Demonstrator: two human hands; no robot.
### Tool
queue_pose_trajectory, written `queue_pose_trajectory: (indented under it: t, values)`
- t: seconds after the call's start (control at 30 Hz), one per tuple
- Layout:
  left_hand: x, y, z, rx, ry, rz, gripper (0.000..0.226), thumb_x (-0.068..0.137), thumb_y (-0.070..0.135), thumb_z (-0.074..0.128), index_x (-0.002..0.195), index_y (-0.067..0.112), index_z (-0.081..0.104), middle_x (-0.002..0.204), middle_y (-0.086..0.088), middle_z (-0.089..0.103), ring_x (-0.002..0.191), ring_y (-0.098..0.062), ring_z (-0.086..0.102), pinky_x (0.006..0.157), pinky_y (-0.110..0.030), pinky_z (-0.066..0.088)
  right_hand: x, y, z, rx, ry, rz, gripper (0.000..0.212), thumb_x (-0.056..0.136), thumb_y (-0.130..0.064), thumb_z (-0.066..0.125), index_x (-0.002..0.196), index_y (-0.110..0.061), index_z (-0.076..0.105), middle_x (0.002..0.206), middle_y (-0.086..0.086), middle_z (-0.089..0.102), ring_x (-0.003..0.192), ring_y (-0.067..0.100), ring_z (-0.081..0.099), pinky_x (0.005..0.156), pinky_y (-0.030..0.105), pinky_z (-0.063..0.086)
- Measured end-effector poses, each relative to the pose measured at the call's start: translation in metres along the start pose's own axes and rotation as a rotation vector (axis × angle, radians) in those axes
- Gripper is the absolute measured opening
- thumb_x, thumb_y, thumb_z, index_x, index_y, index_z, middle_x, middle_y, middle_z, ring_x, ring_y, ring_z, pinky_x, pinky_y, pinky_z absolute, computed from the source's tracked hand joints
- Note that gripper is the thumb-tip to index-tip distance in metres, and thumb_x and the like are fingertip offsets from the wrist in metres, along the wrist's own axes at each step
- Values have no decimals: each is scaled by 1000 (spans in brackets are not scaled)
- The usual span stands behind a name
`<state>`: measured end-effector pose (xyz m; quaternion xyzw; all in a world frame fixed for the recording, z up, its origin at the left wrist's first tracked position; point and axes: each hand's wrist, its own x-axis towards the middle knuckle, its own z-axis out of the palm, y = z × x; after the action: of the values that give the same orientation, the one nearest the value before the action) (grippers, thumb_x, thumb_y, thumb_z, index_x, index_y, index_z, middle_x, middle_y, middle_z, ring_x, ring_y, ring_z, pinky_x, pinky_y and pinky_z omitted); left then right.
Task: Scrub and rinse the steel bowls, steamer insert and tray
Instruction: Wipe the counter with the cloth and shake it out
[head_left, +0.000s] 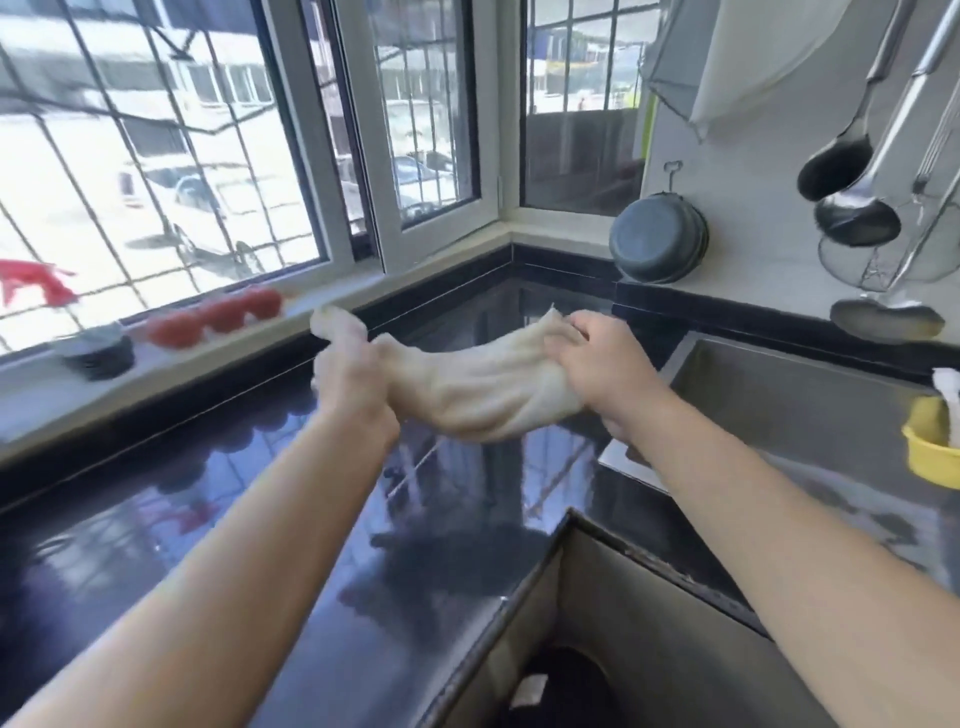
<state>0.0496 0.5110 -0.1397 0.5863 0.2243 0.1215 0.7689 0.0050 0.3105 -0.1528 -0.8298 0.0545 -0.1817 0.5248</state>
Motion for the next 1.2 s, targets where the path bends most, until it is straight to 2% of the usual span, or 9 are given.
queue_pose_trajectory:
  t: [0.13,0.3,0.4,0.47,0.57,0.67,0.93,1.07,1.2]
  values:
    - [13,40,-32,507,-9,283,62,95,56,35,144,18,46,143,-12,41,130,-39,45,109,-57,41,6,-15,7,239,-79,142,8,93,-14,65,101,-15,65,108,15,72,98,32,71,86,52,60]
    - [14,-56,-66,1347,-90,412,81,103,55,32,164,9,8,168,-12,10,153,-35,12,123,-51,13,-31,39,27,-834,-107,36,38,94,-14,52,131,-16,47,133,11,44,116,33,48,88,42,45]
    - [29,-120,-83,1668,-354,424,82,102,61,7,163,8,20,168,-17,18,156,-35,10,129,-49,7,-54,66,85,-765,-357,-111,43,100,-32,45,140,-18,45,143,11,39,130,34,35,109,44,33]
    - [39,-133,-92,1703,-465,325,76,106,55,5,165,8,10,173,-15,7,159,-32,4,129,-46,4,-62,78,121,-810,-544,-161,53,103,-47,38,150,-24,36,152,9,30,143,35,24,120,43,18]
    - [43,-129,-111,1816,-343,245,90,99,61,-2,163,-1,7,169,-28,10,158,-41,8,128,-51,6,-64,84,133,-872,-628,-200,65,102,-55,28,160,-30,12,167,8,6,153,35,0,124,48,1]
    - [31,-130,-125,1828,-234,152,94,103,65,15,159,-10,7,167,-33,10,157,-43,10,128,-50,8,-84,84,129,-809,-718,-302,61,102,-57,24,158,-40,6,167,0,-4,153,33,-7,122,56,-1]
    - [72,-128,-42,1687,-343,244,98,98,75,12,164,4,-4,172,-19,-8,160,-31,-8,129,-45,-3,-11,103,123,-895,-582,-87,62,100,-64,22,158,-43,11,168,-2,1,153,37,-7,121,58,-3]
    - [96,-134,-7,1679,-480,319,122,74,93,7,166,12,0,172,-18,-8,160,-31,-9,129,-47,-3,6,113,103,-894,-561,-17,64,99,-68,17,158,-44,6,168,-3,0,152,39,-10,121,57,-6]
    - [102,-147,49,1708,-640,484,98,94,80,21,166,17,0,173,-15,-10,159,-29,-13,129,-46,-6,35,134,73,-953,-429,122,67,99,-64,13,159,-37,2,168,0,1,150,43,-9,121,58,-8]
